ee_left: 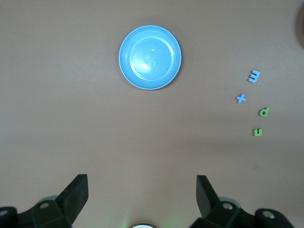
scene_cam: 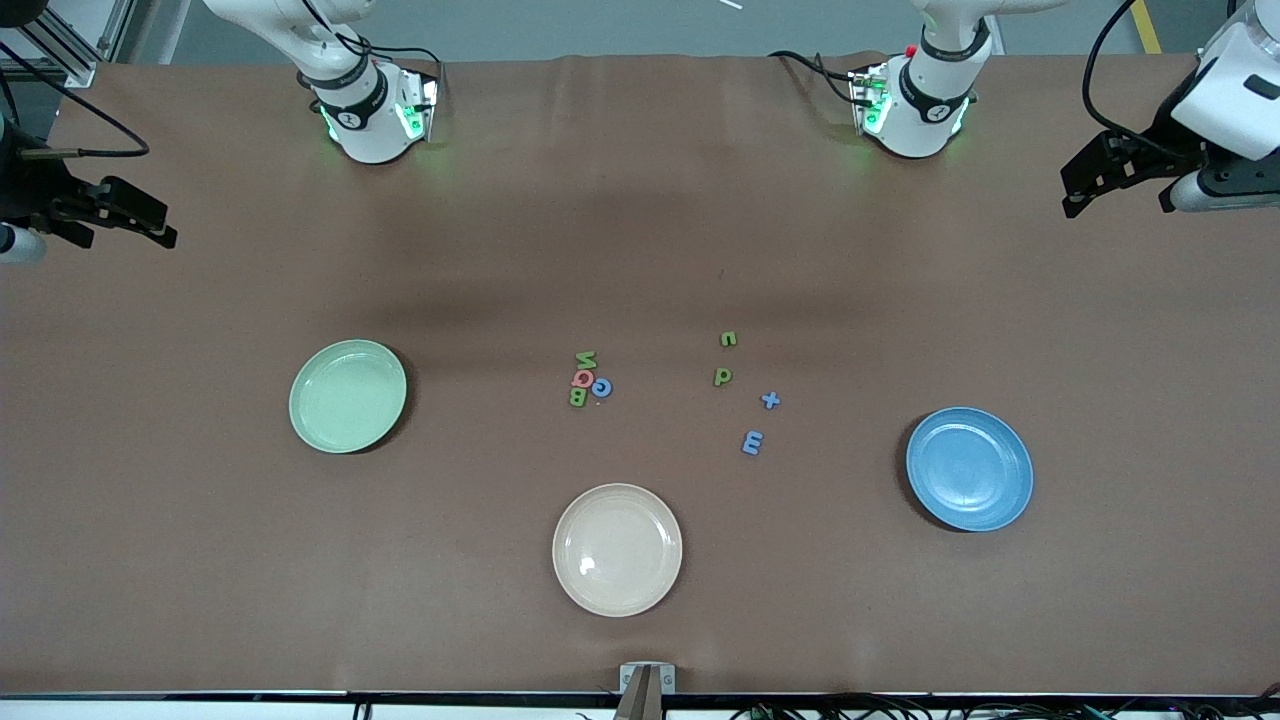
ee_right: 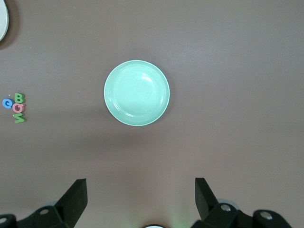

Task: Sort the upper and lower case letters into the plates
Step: 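Grasp the blue x with the left gripper while the right gripper grasps the B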

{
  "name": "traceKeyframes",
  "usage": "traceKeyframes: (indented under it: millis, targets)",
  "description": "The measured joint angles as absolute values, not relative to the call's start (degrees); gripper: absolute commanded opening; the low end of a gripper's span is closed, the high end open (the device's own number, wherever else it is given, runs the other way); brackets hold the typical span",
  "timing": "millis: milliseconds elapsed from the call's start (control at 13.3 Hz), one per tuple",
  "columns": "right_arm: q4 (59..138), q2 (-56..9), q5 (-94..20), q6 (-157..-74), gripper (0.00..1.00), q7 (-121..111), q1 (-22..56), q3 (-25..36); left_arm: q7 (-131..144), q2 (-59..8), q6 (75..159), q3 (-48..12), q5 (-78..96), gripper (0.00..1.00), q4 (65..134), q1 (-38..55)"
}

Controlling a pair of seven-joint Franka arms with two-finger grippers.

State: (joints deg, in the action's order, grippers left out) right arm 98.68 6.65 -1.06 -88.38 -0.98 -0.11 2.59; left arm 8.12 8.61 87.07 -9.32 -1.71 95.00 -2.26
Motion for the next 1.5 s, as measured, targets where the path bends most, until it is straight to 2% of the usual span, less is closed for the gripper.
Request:
traceKeyframes:
  millis: [375,675,1126,1351,1501]
  targets:
    - [98.8,6.7,-1.1,-88.5,1.00,-1.0,-0.1,2.7,7.9,8.1,86.2,-9.0,-1.7,1.00,94.0,-2.3]
    - [99.5,6.6,-1.1,-88.7,1.00,-1.0,-0.1,2.7,7.9,4.8,88.3,-9.9,-0.3,1.00,94.5,-1.3]
    - [100.0,6.6,-1.6,-88.9,1.00,-1.0,-0.1,2.8,19.7,-5.5,109.0,-17.9,0.9,1.00,105.4,1.6]
    - [100.0,6.6,-1.6,-89.1,1.00,-1.0,-0.1,2.8,29.6,-13.4,119.7,-19.6,-2.4,0.99,106.9,4.6]
    - [99.8,6.6,-1.6,-89.2,1.00,-1.0,-0.2,2.9,36.6,-18.3,125.7,-19.6,-5.5,0.93,107.0,6.4]
